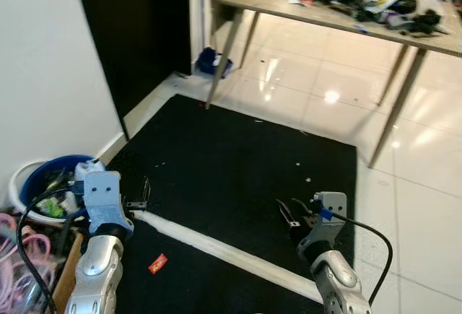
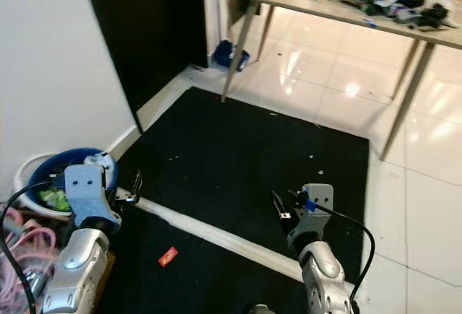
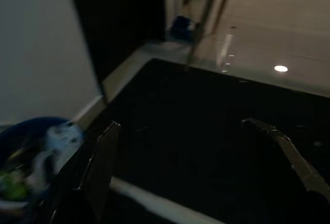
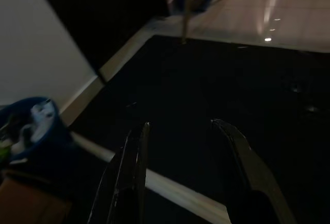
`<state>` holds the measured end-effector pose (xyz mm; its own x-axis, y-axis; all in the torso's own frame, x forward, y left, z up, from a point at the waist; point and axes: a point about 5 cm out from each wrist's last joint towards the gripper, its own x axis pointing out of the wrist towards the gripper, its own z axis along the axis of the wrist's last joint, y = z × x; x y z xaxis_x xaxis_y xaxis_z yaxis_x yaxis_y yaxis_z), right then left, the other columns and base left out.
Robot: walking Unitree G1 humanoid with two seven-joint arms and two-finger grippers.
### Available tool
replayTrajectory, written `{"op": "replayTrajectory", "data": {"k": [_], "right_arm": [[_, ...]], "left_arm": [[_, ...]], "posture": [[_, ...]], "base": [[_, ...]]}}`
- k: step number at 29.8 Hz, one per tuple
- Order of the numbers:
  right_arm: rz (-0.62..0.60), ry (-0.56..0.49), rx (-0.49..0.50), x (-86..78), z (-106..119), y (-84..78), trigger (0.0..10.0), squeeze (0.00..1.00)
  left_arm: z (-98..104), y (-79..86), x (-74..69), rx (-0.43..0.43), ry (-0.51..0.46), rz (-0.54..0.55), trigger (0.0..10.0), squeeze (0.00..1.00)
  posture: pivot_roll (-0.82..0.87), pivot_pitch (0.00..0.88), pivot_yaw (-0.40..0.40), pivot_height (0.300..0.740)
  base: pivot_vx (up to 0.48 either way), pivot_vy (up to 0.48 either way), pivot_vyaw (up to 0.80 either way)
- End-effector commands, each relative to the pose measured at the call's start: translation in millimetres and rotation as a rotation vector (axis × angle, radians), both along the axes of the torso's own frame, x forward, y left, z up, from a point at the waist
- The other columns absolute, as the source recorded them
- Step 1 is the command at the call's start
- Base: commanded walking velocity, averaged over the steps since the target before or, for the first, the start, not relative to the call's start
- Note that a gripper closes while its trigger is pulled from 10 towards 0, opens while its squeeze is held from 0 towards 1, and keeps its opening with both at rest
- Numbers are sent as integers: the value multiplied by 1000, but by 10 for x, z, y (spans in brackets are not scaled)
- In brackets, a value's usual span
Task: Picking trash to rubbish bin
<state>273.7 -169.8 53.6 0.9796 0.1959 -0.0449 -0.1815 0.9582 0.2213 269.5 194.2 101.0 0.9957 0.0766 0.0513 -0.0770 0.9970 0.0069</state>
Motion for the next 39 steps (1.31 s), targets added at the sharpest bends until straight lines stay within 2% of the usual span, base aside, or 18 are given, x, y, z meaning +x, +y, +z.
{"op": "replayTrajectory", "data": {"k": [1, 17, 21, 31, 39], "right_arm": [[-4, 15, 8, -16, -27, -12, 10000, 0], [0, 13, 2, -2, -15, -30, 10000, 0], [0, 13, 2, 1, -13, -26, 10000, 0], [-1, 16, 0, -2, -12, -32, 10000, 0], [-2, 8, -13, 5, -2, -38, 10000, 0]], "left_arm": [[-38, -10, -19, 6, 13, -8, 10000, 0], [-47, -24, -19, 3, 15, -8, 10000, 0], [-32, -41, -26, -18, 3, -30, 10000, 0], [-29, -89, -28, -11, -1, -63, 10000, 0], [-36, -97, -30, -3, 2, -66, 10000, 0]], "posture": [[19, 115, -6, 740], [17, 114, -13, 740], [16, 117, -13, 740], [13, 120, -14, 740], [13, 126, -18, 740]], "base": [[0, 0, -625], [0, 0, -616], [0, 0, -614], [0, 0, -611], [0, 0, -54]]}}
